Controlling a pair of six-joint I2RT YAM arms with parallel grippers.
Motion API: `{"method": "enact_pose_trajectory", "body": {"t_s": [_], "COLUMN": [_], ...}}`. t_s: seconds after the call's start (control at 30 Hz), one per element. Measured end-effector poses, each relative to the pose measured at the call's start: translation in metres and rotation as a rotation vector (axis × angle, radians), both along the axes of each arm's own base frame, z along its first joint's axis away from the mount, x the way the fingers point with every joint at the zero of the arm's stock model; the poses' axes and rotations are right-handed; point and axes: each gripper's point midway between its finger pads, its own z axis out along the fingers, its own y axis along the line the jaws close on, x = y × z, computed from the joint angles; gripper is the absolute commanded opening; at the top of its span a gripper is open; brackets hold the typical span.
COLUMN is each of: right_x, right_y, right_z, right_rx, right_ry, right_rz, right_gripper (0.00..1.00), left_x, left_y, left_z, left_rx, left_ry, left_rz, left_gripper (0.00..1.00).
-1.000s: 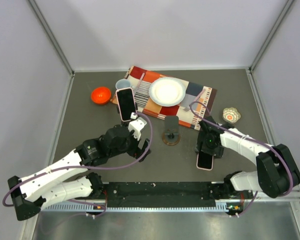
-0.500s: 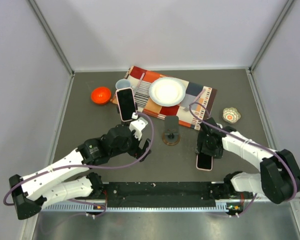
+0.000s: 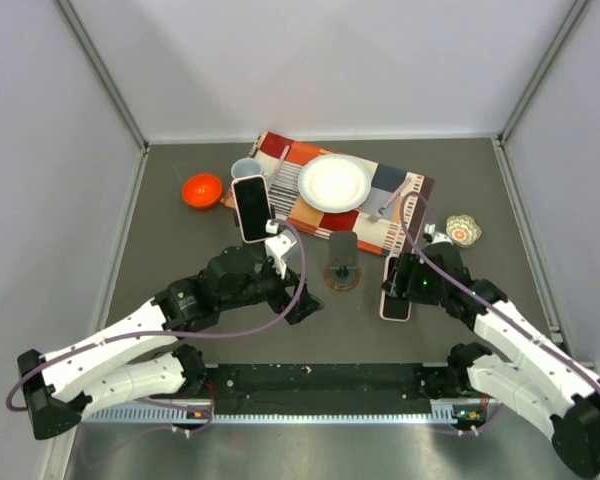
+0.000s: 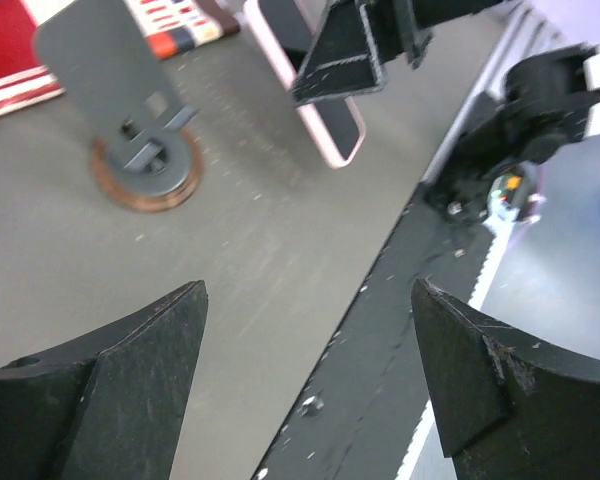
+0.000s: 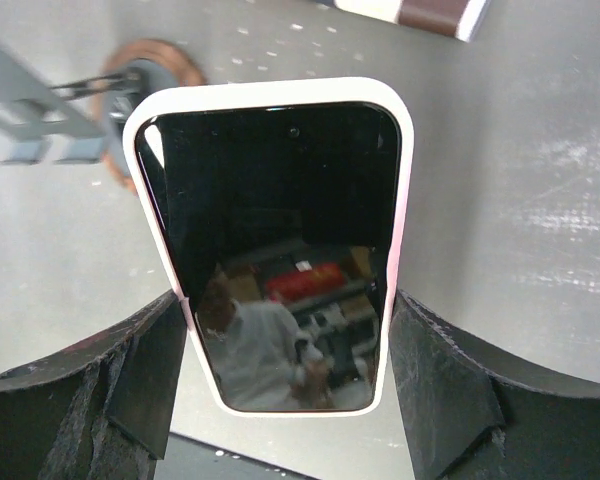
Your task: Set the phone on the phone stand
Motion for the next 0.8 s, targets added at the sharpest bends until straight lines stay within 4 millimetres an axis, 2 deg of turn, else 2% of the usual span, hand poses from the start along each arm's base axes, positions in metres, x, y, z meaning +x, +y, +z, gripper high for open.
{"method": "enact_pose_trajectory", "body": {"t_s": [0.1,0.3,0.47,0.57,0.7,0.8], "right_x": [-0.001,-0.003,-0.014,-0.018,-0.022,-0.024], "right_y": [0.008,0.026,0.033,0.032,0.032,0.032], "right_z": [0.022,0.068,0.097,0.114,0.132,0.136], "right_rx": [0.071,0.238,0.37,0.414,0.455,0.471], "right_ry": [-0.09,-0.234,-0.28,-0.302,-0.331,-0.331], "right_rz": [0.04,0.091,0.08,0.064,0.058,0.055], "right_gripper": [0.0,0.0,0.0,0.0,0.0,0.0], "left_x": [-0.008,-0.028,-0.019,-0.015,-0.009,-0.003], "left_y": [-0.022,-0.058,-0.102,-0.12,-0.131,-0.139], "left_z": [0.012,0.021,0.004,-0.004,-0.01,-0.009], "left_rx": [-0.105,-0.203,-0.133,-0.105,-0.092,-0.093], "left_ry": [0.028,0.002,-0.023,-0.037,-0.048,-0.046], "left_rz": [-0.031,-0.058,-0.013,0.014,0.05,0.079], "left_gripper": [0.91,0.92,0.9,0.86,0.81,0.74]}}
